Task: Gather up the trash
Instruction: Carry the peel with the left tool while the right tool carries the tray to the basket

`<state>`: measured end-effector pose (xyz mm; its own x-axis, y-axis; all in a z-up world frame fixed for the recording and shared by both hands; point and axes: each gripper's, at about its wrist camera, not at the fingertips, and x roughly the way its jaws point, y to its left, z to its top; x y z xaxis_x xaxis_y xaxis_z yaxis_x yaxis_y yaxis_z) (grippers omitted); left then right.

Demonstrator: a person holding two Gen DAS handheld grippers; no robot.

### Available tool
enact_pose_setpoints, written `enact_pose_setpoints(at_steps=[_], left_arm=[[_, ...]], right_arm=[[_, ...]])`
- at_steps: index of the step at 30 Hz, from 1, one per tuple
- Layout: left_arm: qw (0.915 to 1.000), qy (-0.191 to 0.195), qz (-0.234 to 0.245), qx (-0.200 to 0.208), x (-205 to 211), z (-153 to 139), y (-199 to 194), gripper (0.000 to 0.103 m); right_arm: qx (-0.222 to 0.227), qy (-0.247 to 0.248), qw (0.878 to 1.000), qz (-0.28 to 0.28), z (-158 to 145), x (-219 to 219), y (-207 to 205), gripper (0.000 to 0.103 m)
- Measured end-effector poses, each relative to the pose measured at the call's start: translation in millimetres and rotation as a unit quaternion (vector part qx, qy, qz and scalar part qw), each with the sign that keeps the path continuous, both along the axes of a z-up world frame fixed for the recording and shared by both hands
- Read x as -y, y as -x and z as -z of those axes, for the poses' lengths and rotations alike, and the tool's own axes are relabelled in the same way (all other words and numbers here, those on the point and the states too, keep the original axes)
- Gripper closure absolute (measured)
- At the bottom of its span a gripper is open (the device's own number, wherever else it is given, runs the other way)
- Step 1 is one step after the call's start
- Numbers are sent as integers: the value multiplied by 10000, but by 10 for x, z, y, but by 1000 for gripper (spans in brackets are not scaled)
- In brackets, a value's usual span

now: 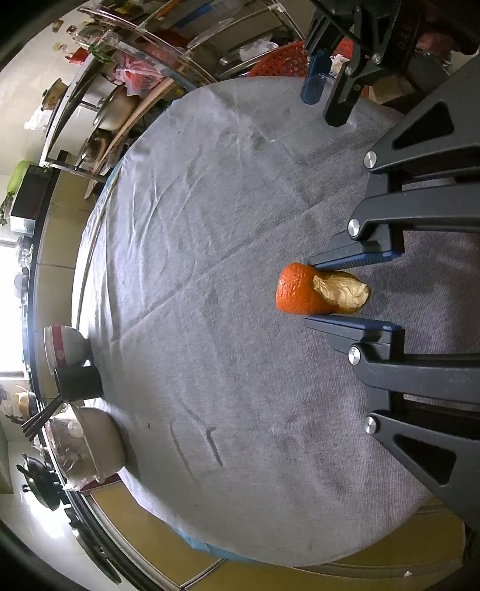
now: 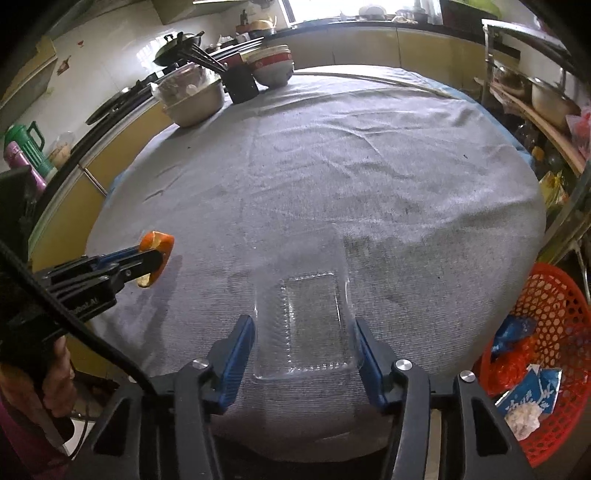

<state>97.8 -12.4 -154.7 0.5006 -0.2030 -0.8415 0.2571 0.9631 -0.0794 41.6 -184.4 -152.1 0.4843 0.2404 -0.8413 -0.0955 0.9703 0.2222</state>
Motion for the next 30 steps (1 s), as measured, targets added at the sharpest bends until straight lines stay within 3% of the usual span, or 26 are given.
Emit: enact_pose_setpoints(at_steps=[7, 19, 30], left_arm=[[9999, -94, 116, 23, 107, -33, 20, 78], [9972, -571, 369, 311, 448, -186, 88, 78], [9944, -768, 612, 386, 716, -219, 133, 78]], right_arm=[[110, -454, 9986, 230, -96, 234, 38, 47], [273, -917, 9936, 608, -208, 605, 126, 47], [393, -1068, 9906, 756, -245, 784, 222, 47]])
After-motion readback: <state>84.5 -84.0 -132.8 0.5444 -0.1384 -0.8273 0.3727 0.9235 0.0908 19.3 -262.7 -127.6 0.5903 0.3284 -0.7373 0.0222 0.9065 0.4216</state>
